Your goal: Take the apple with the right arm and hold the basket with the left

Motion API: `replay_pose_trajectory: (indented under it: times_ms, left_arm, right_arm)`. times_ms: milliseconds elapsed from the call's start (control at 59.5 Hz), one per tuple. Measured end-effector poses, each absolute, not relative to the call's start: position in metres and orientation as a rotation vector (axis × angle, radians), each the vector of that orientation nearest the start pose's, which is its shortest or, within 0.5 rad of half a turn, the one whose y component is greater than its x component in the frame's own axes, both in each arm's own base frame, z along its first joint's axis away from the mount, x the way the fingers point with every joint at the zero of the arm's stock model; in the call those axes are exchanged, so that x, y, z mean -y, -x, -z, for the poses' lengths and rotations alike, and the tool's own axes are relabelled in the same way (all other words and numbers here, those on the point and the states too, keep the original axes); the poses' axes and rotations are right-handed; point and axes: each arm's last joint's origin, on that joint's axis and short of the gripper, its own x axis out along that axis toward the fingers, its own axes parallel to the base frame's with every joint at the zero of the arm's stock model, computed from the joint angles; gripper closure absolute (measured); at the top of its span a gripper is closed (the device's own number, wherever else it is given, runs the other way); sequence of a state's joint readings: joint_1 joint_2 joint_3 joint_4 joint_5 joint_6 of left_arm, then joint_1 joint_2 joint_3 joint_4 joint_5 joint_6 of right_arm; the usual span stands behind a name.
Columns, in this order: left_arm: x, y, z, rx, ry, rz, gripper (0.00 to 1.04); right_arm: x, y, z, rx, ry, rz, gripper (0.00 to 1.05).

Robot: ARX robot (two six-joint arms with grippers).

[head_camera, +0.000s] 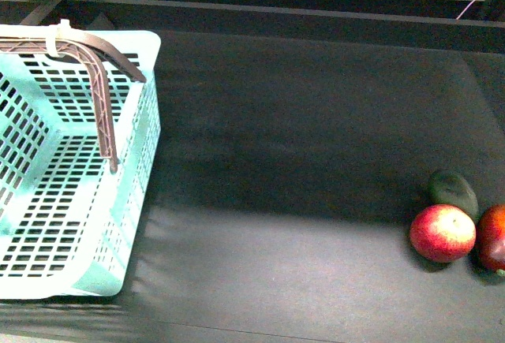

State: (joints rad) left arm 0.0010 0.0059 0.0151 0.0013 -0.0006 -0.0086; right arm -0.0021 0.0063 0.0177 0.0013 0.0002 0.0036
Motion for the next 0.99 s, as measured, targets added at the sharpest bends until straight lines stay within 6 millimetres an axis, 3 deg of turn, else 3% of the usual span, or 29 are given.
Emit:
replay_pose_trajectory:
  times_ms: [656,723,774,824,891,992]
  left_arm:
    - [0.000,-0.097,-0.168,0.010,0.009,-0.001,0.07]
    - [0.000,-0.098,-0.166,-0.156,0.168,0.138,0.07]
    - [-0.001,-0.101,-0.162,-0.341,0.405,0.226,0.07]
    - [-0.001,-0.104,-0.158,-0.421,0.577,0.252,0.07]
    - [-0.001,-0.111,-0.159,-0.455,0.759,0.239,0.07]
    - [-0.005,-0.132,-0.166,-0.434,0.892,0.194,0.07]
  right_arm:
    - [0.000,-0.097,-0.169,0.013,-0.004,0.003,0.09]
    - [0.000,-0.097,-0.169,0.013,-0.004,0.003,0.09]
    - [0.000,-0.097,-0.169,0.013,-0.003,0.000,0.09]
    - [0.000,-0.097,-0.169,0.013,-0.004,0.002,0.09]
    - [0.000,-0.097,-0.169,0.013,-0.004,0.003,0.09]
    - [0.000,-0.097,-0.169,0.014,-0.004,0.002,0.09]
